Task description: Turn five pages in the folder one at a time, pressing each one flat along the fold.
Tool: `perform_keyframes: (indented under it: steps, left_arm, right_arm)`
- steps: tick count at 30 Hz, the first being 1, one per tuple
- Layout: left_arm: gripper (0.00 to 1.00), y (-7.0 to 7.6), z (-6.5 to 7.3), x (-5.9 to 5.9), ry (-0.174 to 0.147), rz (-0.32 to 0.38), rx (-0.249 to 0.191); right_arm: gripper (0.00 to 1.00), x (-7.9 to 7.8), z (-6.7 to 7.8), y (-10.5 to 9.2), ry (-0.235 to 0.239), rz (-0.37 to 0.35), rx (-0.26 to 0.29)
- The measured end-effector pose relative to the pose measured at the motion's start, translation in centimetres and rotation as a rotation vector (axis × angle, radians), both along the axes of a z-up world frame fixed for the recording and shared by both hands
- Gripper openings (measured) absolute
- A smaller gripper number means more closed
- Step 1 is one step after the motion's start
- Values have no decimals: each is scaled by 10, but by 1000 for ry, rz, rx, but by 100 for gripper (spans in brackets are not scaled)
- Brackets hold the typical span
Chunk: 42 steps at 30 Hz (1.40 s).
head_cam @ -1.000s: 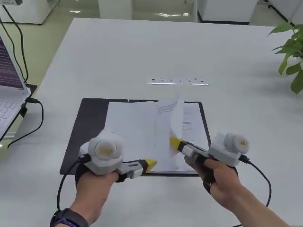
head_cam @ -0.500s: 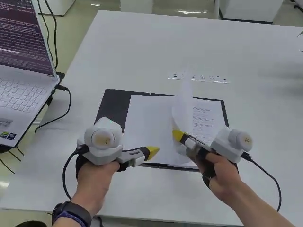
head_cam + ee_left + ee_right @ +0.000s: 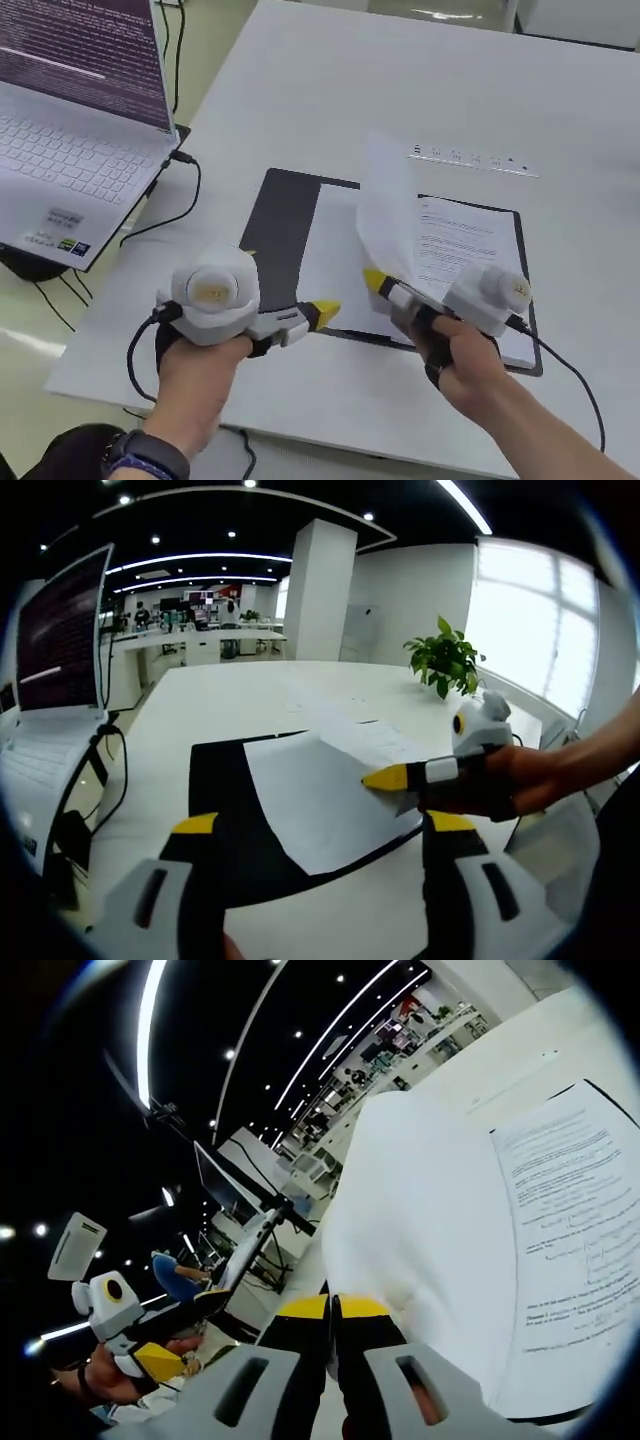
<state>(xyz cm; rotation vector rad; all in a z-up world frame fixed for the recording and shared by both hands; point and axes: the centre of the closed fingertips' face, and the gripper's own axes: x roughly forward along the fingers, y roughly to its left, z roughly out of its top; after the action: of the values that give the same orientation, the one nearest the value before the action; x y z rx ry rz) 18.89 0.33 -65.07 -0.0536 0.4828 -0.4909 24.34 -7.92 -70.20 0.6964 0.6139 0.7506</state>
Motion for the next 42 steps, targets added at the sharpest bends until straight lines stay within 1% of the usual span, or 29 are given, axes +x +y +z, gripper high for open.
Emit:
perform_keyframes:
  steps: [2,7,9,11,14,15,17,20,24,28,33,36,39,41,42]
  left_arm:
    - [81,4,2,-1,-5,1,5]
    - [81,15,3,-2,-10,18,-3]
    - [81,19,2,-3,-6,32,-12]
    - [81,25,-1,-5,-2,43,-17]
    - [81,31,-4,-8,6,49,-16]
    - [81,33,-5,-9,6,56,-19]
    - [81,38,-5,-8,7,71,-27]
    - [80,43,-5,-6,9,91,-40]
    - [79,49,-6,-5,6,101,-39]
    - [80,54,-13,-5,22,118,-47]
    - [79,54,-16,-4,31,121,-49]
    - [80,52,-17,-4,35,116,-49]
    - [80,50,-20,-1,40,110,-51]
    - [79,48,-21,0,42,103,-50]
    - [79,47,-22,1,42,98,-48]
  right_arm:
    - [0,0,-3,8,8,14,2]
    - [0,0,-8,25,30,37,3]
    - [0,0,-11,32,41,51,6]
    - [0,-1,-16,40,52,74,-4]
    - [0,2,-22,47,63,83,-2]
    - [0,1,-23,51,69,89,-1]
    - [0,3,-29,56,78,96,-8]
    - [0,6,-38,60,97,100,-21]
    - [0,8,-47,63,127,100,-32]
    - [0,9,-58,64,149,104,-46]
    - [0,12,-74,65,183,102,-59]
    - [0,13,-81,66,198,100,-66]
    - [0,11,-87,69,218,114,-70]
    - [5,11,-89,72,222,114,-75]
    - [8,8,-86,74,221,122,-78]
